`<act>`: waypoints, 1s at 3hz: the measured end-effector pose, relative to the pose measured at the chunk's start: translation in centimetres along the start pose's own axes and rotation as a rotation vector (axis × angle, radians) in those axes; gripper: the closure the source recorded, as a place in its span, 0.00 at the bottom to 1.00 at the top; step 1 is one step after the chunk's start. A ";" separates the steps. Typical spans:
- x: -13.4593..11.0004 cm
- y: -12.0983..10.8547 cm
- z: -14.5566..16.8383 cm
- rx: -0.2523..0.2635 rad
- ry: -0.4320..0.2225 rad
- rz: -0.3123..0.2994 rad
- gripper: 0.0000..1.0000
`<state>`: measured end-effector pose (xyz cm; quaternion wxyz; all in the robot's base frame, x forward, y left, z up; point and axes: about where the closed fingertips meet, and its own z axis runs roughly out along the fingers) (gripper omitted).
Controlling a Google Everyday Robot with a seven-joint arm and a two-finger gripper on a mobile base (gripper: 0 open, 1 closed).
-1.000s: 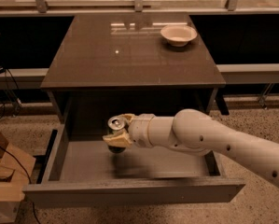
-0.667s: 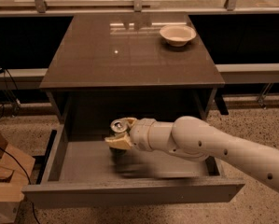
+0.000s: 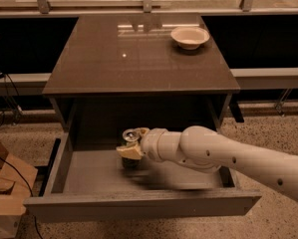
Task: Place green can into top drawer
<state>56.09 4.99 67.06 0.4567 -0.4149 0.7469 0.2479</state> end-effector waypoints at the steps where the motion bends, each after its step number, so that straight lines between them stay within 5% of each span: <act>1: -0.1 0.2 0.1 -0.004 -0.002 -0.002 0.27; 2: -0.1 0.3 0.2 -0.007 -0.002 -0.003 0.05; 3: -0.2 0.4 0.2 -0.008 -0.002 -0.004 0.00</act>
Offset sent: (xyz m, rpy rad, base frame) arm -0.0007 0.0017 0.0004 0.0014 -0.0010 0.0039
